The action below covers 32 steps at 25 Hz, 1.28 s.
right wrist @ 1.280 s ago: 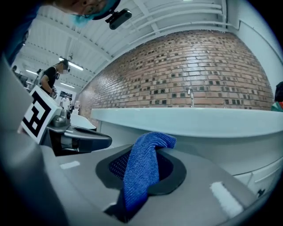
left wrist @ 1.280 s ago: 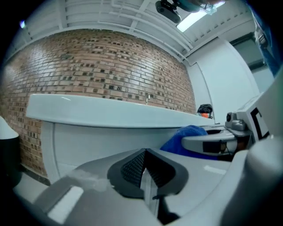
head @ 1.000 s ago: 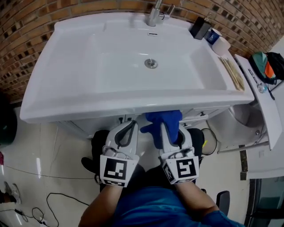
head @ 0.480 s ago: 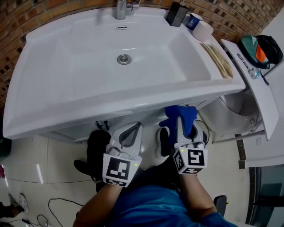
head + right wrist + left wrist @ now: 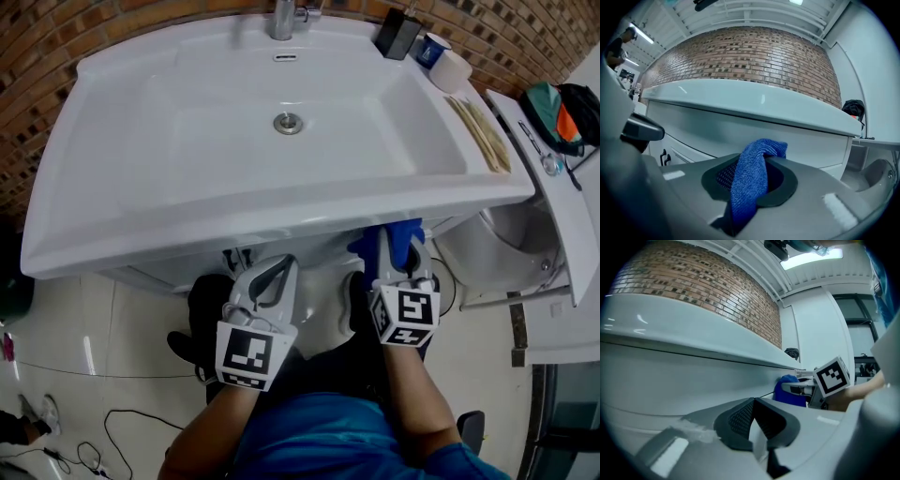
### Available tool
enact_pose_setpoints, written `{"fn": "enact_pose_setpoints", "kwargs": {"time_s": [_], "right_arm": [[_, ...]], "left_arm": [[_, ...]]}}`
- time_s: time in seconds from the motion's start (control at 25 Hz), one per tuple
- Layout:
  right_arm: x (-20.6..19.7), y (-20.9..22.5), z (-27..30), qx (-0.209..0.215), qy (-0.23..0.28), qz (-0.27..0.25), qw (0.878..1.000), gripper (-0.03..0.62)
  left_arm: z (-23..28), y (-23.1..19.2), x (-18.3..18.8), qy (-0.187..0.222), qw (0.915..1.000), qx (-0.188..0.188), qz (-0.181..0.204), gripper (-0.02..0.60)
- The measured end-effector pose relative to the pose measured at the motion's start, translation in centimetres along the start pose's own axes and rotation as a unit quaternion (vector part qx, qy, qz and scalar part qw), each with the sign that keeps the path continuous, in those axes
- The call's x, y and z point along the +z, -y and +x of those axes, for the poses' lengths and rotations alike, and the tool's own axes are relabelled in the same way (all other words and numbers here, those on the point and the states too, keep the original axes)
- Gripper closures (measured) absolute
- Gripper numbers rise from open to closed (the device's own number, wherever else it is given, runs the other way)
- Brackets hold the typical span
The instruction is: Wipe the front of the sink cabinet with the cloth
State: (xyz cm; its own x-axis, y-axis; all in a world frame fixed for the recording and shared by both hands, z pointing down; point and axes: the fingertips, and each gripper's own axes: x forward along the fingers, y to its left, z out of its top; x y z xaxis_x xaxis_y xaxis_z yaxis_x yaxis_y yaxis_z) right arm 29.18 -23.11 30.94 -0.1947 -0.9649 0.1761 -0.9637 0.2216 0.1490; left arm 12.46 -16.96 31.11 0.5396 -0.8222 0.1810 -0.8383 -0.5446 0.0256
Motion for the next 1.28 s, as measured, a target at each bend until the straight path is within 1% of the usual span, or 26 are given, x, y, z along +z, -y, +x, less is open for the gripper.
{"fn": "enact_pose_setpoints", "kwargs": {"time_s": [0.28, 0.4, 0.6, 1.0, 1.28], "right_arm": [[1.0, -6.1, -0.1, 0.048, 0.01, -0.004, 0.999, 0.517], [1.6, -9.2, -0.1, 0.076, 0.016, -0.011, 0.997, 0.517], [2.3, -13.3, -0.1, 0.109, 0.023, -0.02, 0.994, 0.517], [4.0, -21.4, -0.5, 0.187, 0.039, -0.038, 0.981, 0.517], [5.3, -26.8, -0.9, 0.237, 0.053, -0.046, 0.969, 0.519]], "left_arm": [[-3.6, -4.2, -0.2, 0.007, 0.9983, 0.056, -0.011, 0.578], [-5.2, -6.1, -0.3, 0.012, 0.9965, 0.082, -0.013, 0.58], [-7.9, -8.7, -0.3, 0.019, 0.9929, 0.116, -0.018, 0.58], [-12.4, -11.9, -0.7, 0.021, 0.9854, 0.168, -0.017, 0.578], [-16.5, -14.1, -1.5, 0.019, 0.9768, 0.213, -0.019, 0.58]]}}
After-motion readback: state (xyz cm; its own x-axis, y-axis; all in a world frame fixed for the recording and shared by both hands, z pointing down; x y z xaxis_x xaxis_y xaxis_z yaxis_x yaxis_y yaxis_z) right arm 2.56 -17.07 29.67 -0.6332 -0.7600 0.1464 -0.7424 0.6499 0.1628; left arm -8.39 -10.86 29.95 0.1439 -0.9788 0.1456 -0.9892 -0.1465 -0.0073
